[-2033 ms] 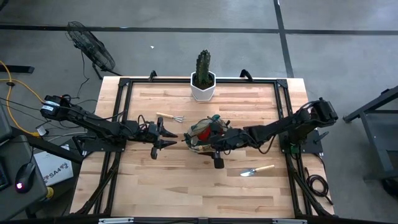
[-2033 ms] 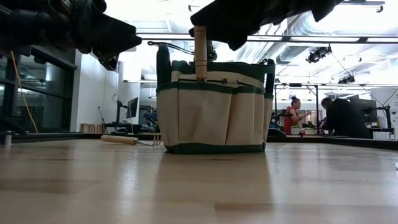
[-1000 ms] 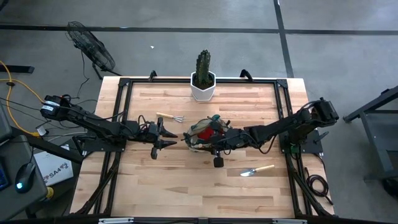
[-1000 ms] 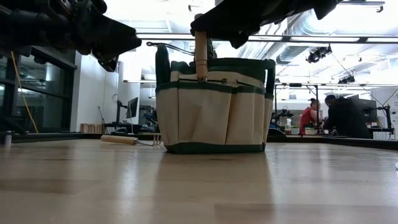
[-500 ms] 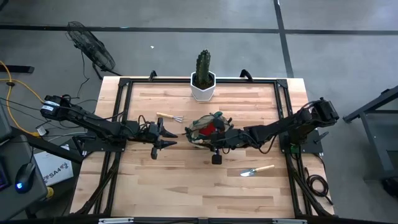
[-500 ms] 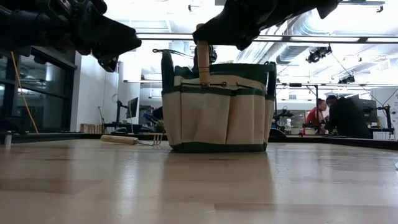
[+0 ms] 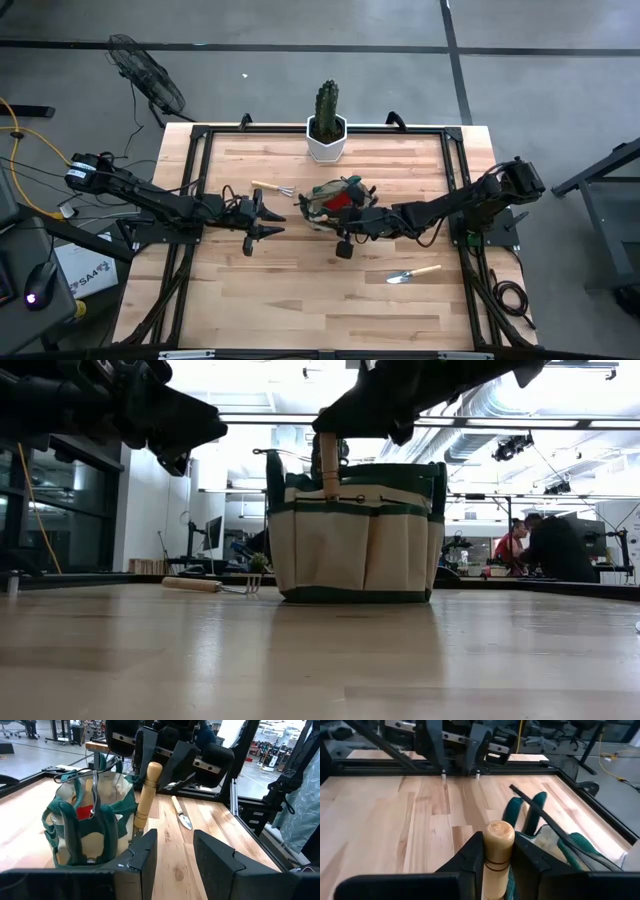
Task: Pick & Place Garden tools in Gardening bag
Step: Put the brown trowel into the brown gardening bag
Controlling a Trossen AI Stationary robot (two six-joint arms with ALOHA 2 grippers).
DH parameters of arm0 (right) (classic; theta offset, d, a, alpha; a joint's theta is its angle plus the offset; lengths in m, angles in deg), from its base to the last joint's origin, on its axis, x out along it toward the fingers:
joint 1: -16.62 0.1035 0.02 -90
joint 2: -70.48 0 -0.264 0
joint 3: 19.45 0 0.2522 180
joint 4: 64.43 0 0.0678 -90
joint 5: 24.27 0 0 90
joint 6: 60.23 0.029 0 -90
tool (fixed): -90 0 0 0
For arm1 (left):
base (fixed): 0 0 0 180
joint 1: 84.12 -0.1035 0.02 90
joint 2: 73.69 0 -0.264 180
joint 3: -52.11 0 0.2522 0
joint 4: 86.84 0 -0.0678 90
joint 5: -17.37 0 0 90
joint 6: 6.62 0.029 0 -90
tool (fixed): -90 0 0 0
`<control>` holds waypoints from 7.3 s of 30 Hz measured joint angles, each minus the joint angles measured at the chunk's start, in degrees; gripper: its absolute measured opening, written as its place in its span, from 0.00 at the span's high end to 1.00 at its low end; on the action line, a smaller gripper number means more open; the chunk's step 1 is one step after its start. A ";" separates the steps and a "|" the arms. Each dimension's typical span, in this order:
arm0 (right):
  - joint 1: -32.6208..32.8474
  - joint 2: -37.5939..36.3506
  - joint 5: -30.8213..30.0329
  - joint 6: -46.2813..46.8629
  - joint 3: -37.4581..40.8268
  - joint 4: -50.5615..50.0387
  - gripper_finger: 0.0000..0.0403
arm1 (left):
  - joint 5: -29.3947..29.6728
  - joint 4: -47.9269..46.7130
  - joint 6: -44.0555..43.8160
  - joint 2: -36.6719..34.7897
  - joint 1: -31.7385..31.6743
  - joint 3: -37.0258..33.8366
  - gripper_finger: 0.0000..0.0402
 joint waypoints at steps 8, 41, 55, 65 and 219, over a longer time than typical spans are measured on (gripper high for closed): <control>-0.02 -0.01 -4.31 3.35 0.00 0.02 0.84 | 0.00 0.00 0.00 0.00 0.00 0.00 0.69; -1.78 -0.01 -0.19 0.00 0.00 -5.73 0.84 | 0.00 0.01 0.00 0.00 0.00 0.00 0.69; -2.32 -0.01 -0.54 1.45 0.00 -5.51 0.66 | 0.00 -0.01 0.04 0.00 0.00 -0.01 0.69; -2.32 -0.35 -0.65 1.68 0.00 -5.71 0.44 | 0.31 0.01 0.27 0.00 0.00 -0.02 0.69; 43.60 -17.19 18.34 55.39 18.88 -66.05 0.39 | 0.70 3.47 2.19 -12.59 0.00 -11.91 0.69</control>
